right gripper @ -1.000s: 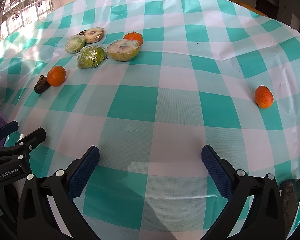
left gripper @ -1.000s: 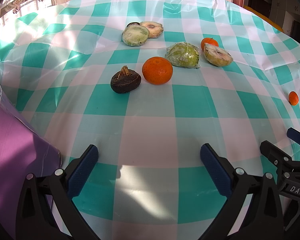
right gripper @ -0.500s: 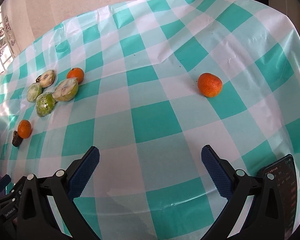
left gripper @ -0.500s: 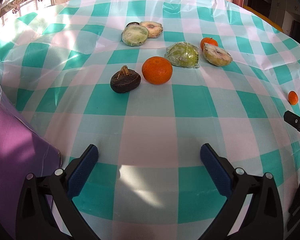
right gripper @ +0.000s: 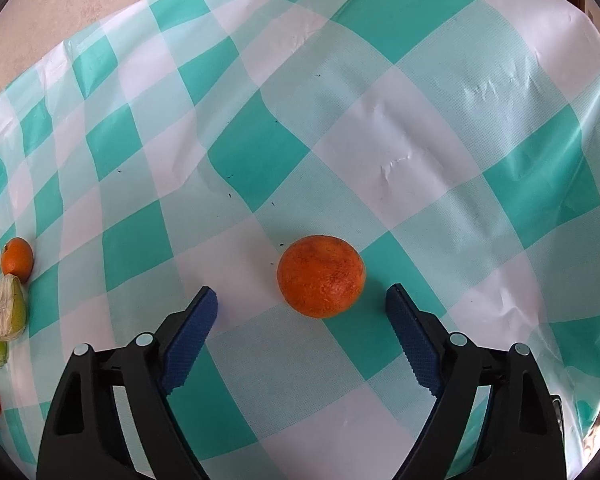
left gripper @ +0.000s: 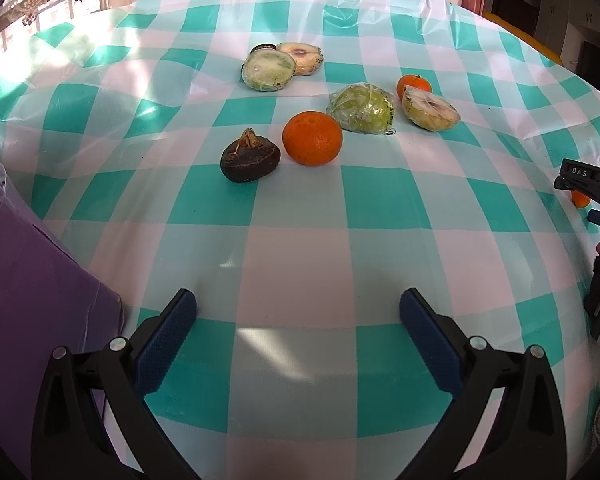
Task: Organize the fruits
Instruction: 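Reach the right gripper to the lone orange and close on it, then close the left gripper on the dark brown round fruit while the right gripper holds the orange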
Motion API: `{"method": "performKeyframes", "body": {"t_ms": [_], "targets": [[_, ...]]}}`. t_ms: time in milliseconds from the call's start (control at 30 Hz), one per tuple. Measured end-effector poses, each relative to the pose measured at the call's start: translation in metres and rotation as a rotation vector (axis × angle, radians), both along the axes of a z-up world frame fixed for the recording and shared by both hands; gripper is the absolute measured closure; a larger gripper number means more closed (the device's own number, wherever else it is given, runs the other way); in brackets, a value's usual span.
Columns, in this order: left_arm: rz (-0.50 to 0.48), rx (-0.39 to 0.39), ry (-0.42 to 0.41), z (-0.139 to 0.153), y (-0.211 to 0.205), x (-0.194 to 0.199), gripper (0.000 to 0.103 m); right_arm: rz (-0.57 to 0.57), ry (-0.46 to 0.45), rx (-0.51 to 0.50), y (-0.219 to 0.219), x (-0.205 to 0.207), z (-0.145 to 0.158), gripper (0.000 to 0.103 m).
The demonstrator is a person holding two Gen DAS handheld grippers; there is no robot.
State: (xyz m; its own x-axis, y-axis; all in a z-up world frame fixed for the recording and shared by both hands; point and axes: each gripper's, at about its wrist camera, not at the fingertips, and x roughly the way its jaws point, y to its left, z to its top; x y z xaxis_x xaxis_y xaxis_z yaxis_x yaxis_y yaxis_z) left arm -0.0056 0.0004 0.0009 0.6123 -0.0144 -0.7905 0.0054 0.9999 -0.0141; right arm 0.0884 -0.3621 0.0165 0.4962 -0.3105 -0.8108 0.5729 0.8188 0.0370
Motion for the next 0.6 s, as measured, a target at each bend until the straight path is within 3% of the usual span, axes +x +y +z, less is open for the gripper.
{"method": "performKeyframes", "body": {"t_ms": [67,200,300,400,533,600], "targets": [[0.012,-0.03,-0.007,0.001,0.005,-0.001,0.002,-0.006,-0.006,-0.008,-0.003,0.003,0.0,0.028],[0.008,-0.085,-0.02,0.004,0.012,-0.001,0.002,-0.006,-0.033,-0.01,-0.006,0.004,0.004,0.065],[0.017,-0.08,-0.024,0.004,0.012,0.002,0.005,0.036,-0.08,0.033,-0.001,0.0,0.006,0.067],[0.054,-0.09,-0.04,0.007,0.018,0.011,0.018,0.091,-0.134,0.046,0.008,-0.003,0.012,0.067],[0.099,-0.054,-0.044,0.008,0.021,0.034,0.032,0.129,-0.149,0.095,0.019,0.001,0.013,0.067],[0.127,-0.048,-0.043,0.008,0.024,0.049,0.034,0.132,-0.15,0.113,0.019,0.001,0.013,0.067]]}}
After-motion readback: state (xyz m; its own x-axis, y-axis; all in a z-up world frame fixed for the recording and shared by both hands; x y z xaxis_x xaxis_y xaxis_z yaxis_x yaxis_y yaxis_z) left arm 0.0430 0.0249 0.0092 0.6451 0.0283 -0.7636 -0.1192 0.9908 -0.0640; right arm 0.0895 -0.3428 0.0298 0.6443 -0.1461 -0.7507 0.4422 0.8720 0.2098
